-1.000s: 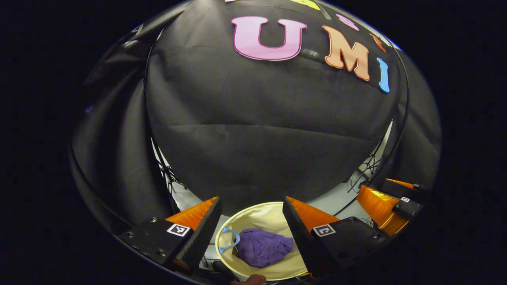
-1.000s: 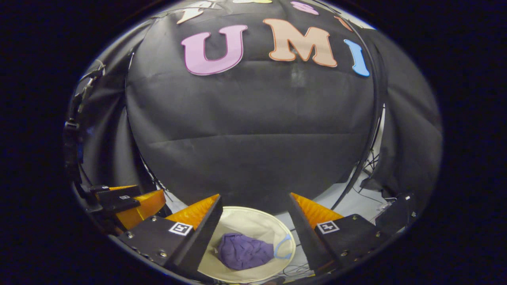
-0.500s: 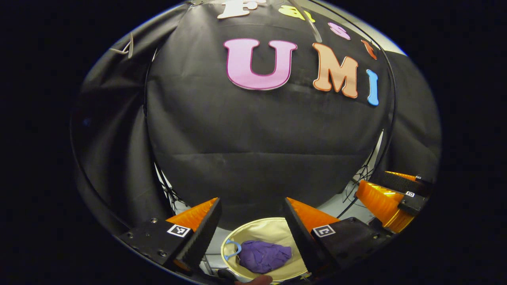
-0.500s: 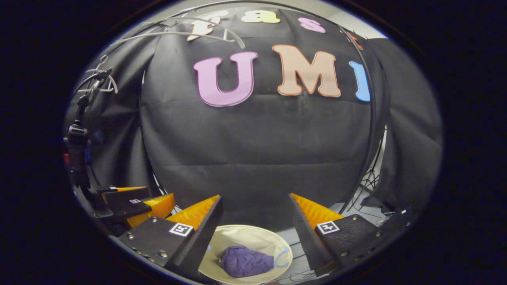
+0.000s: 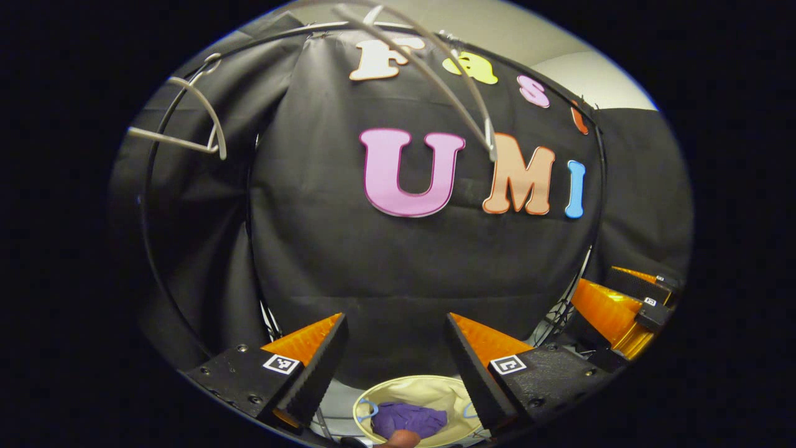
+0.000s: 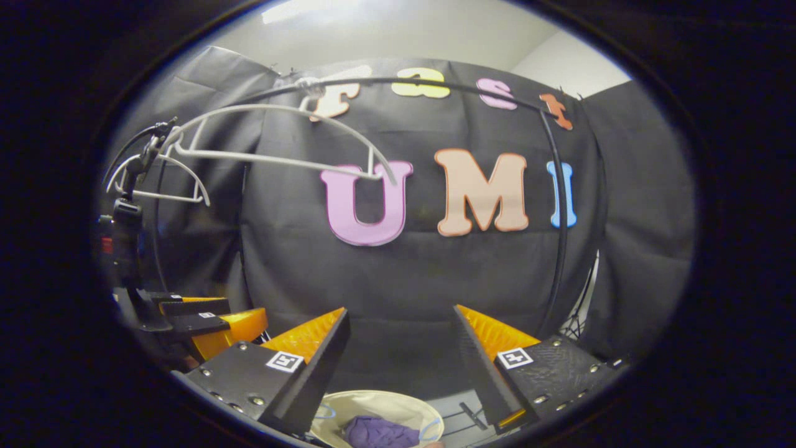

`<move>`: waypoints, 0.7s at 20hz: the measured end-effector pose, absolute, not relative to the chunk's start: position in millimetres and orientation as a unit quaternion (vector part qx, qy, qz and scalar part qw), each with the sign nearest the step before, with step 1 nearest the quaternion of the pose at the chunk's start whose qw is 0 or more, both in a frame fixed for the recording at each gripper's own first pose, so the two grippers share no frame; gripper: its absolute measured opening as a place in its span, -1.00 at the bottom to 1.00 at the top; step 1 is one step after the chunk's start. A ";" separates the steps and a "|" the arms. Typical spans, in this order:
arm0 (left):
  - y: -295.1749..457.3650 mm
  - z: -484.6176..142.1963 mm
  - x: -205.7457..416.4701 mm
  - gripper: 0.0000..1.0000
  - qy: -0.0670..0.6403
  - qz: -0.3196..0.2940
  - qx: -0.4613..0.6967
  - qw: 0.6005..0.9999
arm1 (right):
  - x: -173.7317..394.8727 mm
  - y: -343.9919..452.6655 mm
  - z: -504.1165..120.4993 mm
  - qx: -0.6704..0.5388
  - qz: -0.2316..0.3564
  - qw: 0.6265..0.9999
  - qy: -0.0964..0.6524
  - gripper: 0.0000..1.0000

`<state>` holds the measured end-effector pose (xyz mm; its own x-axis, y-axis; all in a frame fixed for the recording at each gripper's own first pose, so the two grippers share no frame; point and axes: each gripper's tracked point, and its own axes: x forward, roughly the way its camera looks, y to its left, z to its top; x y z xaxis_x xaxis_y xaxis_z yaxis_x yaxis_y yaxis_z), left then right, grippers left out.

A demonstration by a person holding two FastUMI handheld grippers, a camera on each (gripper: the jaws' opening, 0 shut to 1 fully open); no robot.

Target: Grasp the clothes on the hanger with both hands and then place them into the laundry hamper below.

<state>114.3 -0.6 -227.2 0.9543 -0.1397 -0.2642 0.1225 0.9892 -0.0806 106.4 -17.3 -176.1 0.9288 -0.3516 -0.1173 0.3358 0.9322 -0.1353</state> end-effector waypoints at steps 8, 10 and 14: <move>-5.6 -147.0 87.6 0.83 0.086 -0.073 -0.037 0.993 | 90.0 -16.3 -127.7 -0.039 -0.169 0.984 0.033 0.94; -5.9 -137.1 80.2 0.83 0.081 -0.073 -0.036 0.993 | 81.3 -19.1 -121.7 -0.045 -0.169 0.984 0.020 0.90; -8.1 -128.2 66.8 0.83 0.065 -0.063 -0.028 0.996 | 71.2 -23.1 -122.6 -0.050 -0.159 0.986 0.009 0.90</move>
<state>66.8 -8.1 -128.2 0.9837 -0.1288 -0.1257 0.1215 0.9905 -0.0638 71.2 -23.1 -122.6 0.9494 -0.3141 -0.0015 0.3123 0.9446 -0.1010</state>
